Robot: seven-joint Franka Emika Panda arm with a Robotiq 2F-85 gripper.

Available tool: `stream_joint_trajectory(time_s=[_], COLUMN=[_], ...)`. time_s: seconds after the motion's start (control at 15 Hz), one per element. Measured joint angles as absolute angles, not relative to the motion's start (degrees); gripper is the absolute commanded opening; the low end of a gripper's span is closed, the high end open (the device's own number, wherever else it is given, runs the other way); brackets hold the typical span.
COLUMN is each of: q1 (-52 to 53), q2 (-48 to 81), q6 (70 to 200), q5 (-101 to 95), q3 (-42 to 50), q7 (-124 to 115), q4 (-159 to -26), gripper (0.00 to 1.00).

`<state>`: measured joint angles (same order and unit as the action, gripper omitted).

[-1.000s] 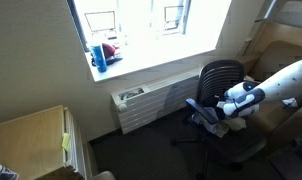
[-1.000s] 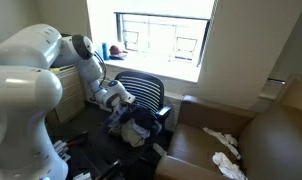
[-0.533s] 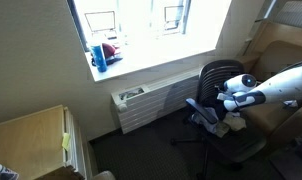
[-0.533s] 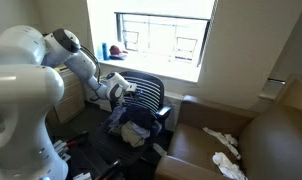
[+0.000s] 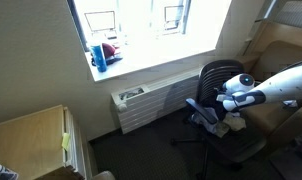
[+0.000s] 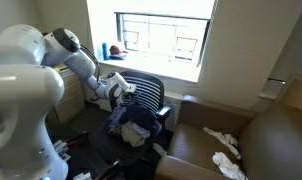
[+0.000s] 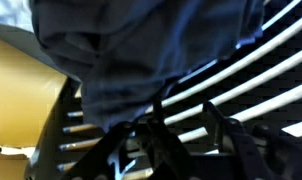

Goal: Pick up the blue shirt from the black chair and hang it on the armrest of the brown chair

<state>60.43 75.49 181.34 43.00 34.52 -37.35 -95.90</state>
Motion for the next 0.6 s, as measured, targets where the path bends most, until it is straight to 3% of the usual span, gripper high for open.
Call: stream_joint_trajectory(time_s=[0.13, 0.2, 0.47, 0.6], q1=[58.8, 57.9, 54.3, 54.1], q2=[75.8, 76.0, 76.1, 76.0], q6=[177.4, 175.8, 174.7, 174.8], q5=[43.0, 42.0, 38.7, 37.6], q3=[31.8, 30.7, 27.7, 27.7], q7=[-37.3, -37.7, -39.3, -39.9], q4=[-95.7, -95.6, -95.1, -94.9], gripper=[0.88, 0.72, 0.97, 1.0])
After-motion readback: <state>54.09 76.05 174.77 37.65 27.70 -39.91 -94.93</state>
